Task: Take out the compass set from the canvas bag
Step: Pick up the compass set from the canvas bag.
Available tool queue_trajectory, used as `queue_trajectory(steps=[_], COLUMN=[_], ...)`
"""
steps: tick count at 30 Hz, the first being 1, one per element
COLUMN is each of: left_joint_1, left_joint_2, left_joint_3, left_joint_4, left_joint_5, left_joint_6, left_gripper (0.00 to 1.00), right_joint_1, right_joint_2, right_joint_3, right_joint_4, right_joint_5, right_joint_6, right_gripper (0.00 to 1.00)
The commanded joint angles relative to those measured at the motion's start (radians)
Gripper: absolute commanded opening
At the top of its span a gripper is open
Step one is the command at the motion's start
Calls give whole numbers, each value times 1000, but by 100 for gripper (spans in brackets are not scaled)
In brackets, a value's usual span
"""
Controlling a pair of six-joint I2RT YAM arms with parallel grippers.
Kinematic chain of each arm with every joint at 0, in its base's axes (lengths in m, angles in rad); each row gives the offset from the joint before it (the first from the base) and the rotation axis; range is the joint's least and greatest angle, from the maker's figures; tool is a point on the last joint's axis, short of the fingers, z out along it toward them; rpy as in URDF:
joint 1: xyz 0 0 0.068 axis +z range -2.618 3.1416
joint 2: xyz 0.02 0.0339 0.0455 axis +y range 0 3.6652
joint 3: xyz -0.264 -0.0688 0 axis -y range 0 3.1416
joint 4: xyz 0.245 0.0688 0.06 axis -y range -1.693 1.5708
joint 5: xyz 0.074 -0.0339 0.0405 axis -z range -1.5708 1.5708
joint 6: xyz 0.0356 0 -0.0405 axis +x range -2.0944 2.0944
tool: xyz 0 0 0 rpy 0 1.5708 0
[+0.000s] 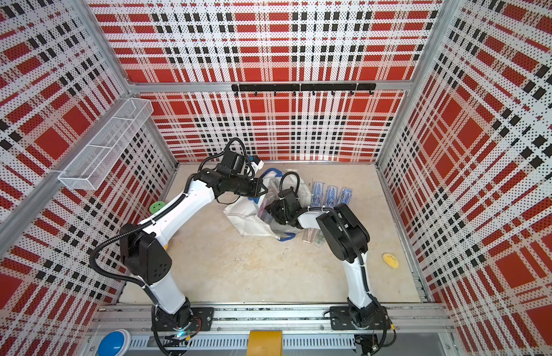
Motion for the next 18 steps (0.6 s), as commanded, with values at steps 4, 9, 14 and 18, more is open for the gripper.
queue_trajectory(steps=[4, 9, 14, 18], left_joint_1=[3, 14, 21, 26], left_joint_2=[-10, -23, -36, -45], left_joint_3=[31, 19, 0, -10], left_joint_4=[-6, -6, -3, 0], left_joint_5=[75, 77, 71, 68], left_joint_6=[1, -2, -4, -7], left_gripper=[0, 0, 0, 0], right_joint_1=[-1, 0, 6, 13], right_joint_2=[33, 16, -24, -73], right_joint_3=[23, 6, -16, -32], right_joint_4=[212, 300, 325, 298], right_joint_5=[-102, -132, -138, -131], right_joint_6=[6, 43, 61, 48], right_gripper=[33, 21, 15, 13])
